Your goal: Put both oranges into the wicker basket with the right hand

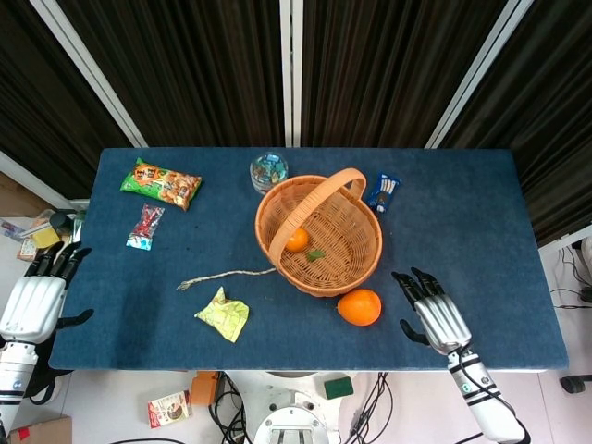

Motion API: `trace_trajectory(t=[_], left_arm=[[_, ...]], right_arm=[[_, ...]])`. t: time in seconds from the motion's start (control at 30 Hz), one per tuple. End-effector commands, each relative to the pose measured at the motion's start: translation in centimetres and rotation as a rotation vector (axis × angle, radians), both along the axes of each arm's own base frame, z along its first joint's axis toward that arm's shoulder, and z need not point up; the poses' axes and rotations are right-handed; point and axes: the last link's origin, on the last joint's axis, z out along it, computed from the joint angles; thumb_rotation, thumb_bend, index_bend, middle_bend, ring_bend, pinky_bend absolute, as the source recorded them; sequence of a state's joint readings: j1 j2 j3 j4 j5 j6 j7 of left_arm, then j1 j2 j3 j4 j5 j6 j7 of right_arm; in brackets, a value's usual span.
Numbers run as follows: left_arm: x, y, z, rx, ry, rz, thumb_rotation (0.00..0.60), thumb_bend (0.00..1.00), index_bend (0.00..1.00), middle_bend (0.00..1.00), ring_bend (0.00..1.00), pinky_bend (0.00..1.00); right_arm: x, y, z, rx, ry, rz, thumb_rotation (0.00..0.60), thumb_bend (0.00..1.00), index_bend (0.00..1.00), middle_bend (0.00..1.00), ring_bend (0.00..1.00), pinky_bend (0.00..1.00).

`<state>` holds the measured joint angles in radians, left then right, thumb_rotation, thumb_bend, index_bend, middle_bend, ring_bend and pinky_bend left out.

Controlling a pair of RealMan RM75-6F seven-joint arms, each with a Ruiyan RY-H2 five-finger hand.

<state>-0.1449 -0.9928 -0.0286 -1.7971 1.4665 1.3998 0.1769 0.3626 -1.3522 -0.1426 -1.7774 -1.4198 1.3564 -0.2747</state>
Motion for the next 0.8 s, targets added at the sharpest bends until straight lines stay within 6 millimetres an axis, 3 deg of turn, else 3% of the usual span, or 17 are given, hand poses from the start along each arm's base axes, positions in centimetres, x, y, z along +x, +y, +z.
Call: trace_trajectory(t=[0.03,0.27,0.8], left_arm=[[0.0,-0.1,0.0,-0.001,0.0,-0.004,0.599,0.0,0.14,0.08,0.03,0.18],[0.1,-0.2,0.1,0.003,-0.004,-0.007,0.599,0.0,0.14,0.08,0.03,0.18],[0.0,-0.3,0.4,0.013,-0.013,-0.013,0.6,0.0,0.14,0.08,0.03,0.18]], right_arm=[[-0.7,0.8,-1.5,0.035,-0.064,-0.044,0.6,0.35,0.01,0.03,0.0,0.04],[-0.9,2.0,-4.0,0.104,-0.14,-0.09,0.6,0.33,0.0,0.0,0.0,0.02],[0.2,1.6,-5.9,0.083,-0.171,-0.054,0.6,0.33,0.0,0.0,0.0,0.0]])
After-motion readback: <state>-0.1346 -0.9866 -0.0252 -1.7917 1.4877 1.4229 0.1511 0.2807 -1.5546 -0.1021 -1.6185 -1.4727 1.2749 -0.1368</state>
